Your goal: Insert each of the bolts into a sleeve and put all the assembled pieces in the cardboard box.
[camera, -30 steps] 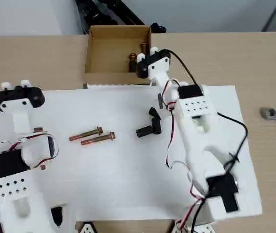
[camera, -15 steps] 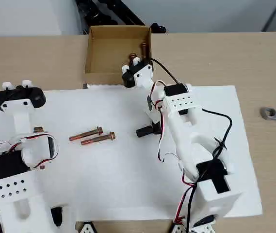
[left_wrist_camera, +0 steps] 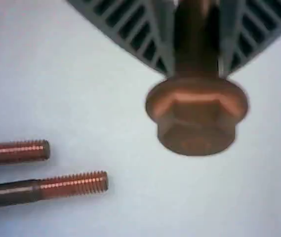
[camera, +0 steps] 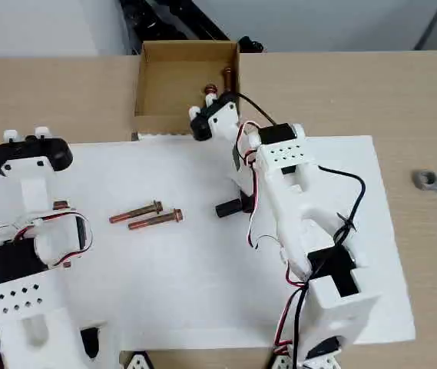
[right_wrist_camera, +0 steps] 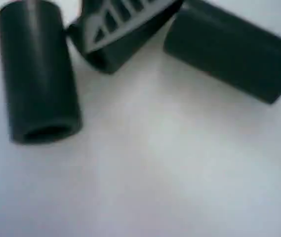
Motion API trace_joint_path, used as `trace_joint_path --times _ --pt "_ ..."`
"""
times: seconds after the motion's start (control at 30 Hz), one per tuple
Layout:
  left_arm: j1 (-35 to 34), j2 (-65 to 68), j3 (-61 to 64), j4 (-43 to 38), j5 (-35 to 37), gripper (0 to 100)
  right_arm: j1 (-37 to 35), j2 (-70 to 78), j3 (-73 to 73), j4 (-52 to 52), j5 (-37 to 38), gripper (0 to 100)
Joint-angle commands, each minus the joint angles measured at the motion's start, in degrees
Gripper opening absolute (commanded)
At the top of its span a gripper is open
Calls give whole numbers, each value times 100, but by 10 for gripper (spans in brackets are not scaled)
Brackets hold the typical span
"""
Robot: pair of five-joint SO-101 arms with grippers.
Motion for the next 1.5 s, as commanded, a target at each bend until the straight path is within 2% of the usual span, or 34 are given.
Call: trace_joint_path --times 0.0,0.57,0.9,1.2,1.27,1.33,1.47 --pt "-26 -132 -40 -141 -53 7 22 -31 -246 75 79 141" --pt "-26 -132 -31 -141 -53 9 -154 558 -308 -171 334 143" --pt "-26 -132 -31 -141 -167 10 382 725 -202 -119 738 143" --pt "-26 -132 -31 -141 -167 10 207 857 -202 -119 738 139" --pt "-26 -132 -31 -132 -167 10 215 866 -202 -110 738 103" --pt "-26 -132 -31 -132 -167 10 215 866 -211 -110 730 0" --pt "-26 -132 -31 -132 -167 10 215 848 -211 -101 712 2"
